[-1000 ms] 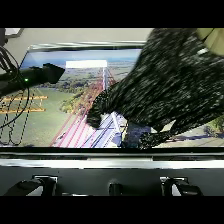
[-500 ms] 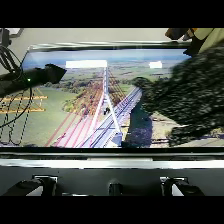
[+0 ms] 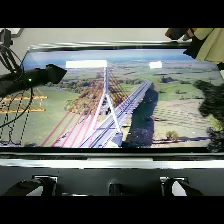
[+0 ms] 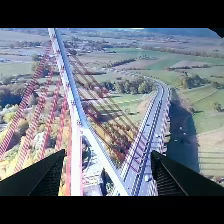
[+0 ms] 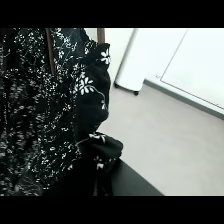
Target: Fold the clothes and pants, and hang the long-sleeved shirts on hangers.
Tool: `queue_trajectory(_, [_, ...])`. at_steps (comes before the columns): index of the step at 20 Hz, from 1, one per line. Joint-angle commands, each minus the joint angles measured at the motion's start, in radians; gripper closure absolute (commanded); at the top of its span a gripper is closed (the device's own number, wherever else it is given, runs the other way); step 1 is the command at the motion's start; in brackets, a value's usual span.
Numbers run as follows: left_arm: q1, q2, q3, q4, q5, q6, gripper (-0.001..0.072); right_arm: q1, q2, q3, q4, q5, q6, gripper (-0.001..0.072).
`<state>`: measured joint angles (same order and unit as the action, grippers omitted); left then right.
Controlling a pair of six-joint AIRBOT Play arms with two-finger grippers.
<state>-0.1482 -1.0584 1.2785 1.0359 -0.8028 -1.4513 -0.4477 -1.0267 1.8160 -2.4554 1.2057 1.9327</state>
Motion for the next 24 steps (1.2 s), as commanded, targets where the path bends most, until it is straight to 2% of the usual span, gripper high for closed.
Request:
queue_trajectory(1, [0.001,0.000,0.000,0.001,0.000,0.000,0.0097,-0.092,-0.043,0.061,-0.008,-0.051,0.019,0.0694])
queue_trajectory(9, [0.001,0.000,0.000,0.001,0.000,0.000,0.0098,-0.206,-0.059,0.084,-0.010,-0.199,0.088,0.0694])
queue_trajectory(18, [0.001,-0.016,-0.002,0.004,-0.029,0.000,0.0098,-0.211,-0.038,0.094,0.009,-0.365,0.103,0.0695])
queue_trajectory(21, [0.001,-0.022,-0.002,0.004,-0.061,0.000,0.0098,-0.211,-0.021,0.094,0.003,-0.394,0.110,0.0695])
queue_trajectory(24, [0.001,-0.022,-0.002,0.004,-0.073,0.000,0.0098,-0.211,-0.029,0.094,-0.067,-0.383,0.111,0.0695])
